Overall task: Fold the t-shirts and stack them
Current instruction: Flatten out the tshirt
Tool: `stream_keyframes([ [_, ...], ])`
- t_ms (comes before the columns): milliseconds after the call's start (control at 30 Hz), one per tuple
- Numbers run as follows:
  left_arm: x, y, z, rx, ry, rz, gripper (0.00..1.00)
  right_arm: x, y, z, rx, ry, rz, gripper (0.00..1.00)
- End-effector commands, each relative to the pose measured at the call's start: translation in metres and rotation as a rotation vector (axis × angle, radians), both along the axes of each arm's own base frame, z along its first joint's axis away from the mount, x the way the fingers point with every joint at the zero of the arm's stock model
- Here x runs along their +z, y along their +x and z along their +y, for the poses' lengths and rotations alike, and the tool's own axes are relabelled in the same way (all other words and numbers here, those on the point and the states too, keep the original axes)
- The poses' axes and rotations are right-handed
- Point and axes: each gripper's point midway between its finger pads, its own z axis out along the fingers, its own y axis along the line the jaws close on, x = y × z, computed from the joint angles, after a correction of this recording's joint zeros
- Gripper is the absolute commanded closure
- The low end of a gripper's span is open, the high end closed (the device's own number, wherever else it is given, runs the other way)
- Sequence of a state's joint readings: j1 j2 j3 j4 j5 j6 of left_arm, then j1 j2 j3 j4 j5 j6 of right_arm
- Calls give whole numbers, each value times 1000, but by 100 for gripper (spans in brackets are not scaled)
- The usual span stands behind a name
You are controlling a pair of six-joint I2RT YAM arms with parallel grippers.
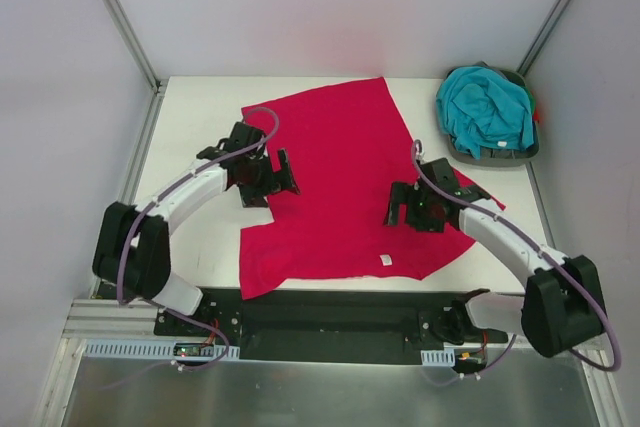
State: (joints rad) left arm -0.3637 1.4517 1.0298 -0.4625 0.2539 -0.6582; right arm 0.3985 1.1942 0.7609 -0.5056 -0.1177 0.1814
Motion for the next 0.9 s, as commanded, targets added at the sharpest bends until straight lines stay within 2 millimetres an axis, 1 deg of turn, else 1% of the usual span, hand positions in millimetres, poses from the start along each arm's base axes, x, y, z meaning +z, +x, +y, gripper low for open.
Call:
stream_keyframes([
  [0,-16,10,-18,-74,-34,24,1,-18,14,12,-24,18,31,4],
  [200,-42,32,-25,-98,-7,56,1,-48,30,15,-24,-46,117,4],
  [300,-53,50,-24,-92,28,53,1,-56,42,13,-36,-83,135,4],
  [367,-59,63,-21,-84,28,61,1,-55,54,15,-39,-81,138,4],
  [467,-72,87,-12,-53,-3,95,1,-58,69,16,-41,-71,150,4],
  [533,-76,105,-5,-31,-27,100,1,-57,80,11,-61,-66,157,4],
  [600,-80,118,-2,-28,-31,94,1,-55,94,3,-79,-71,143,4],
  [700,-74,135,-4,-48,-25,49,1,-48,116,-4,-67,-91,96,4],
  [767,-63,146,-8,-69,-38,10,1,-38,124,-2,-28,-96,69,4],
  [833,-42,151,-13,-90,-63,-39,1,-23,127,5,15,-68,31,4],
  [867,-33,150,-13,-92,-66,-58,1,-16,124,9,39,-54,17,4],
])
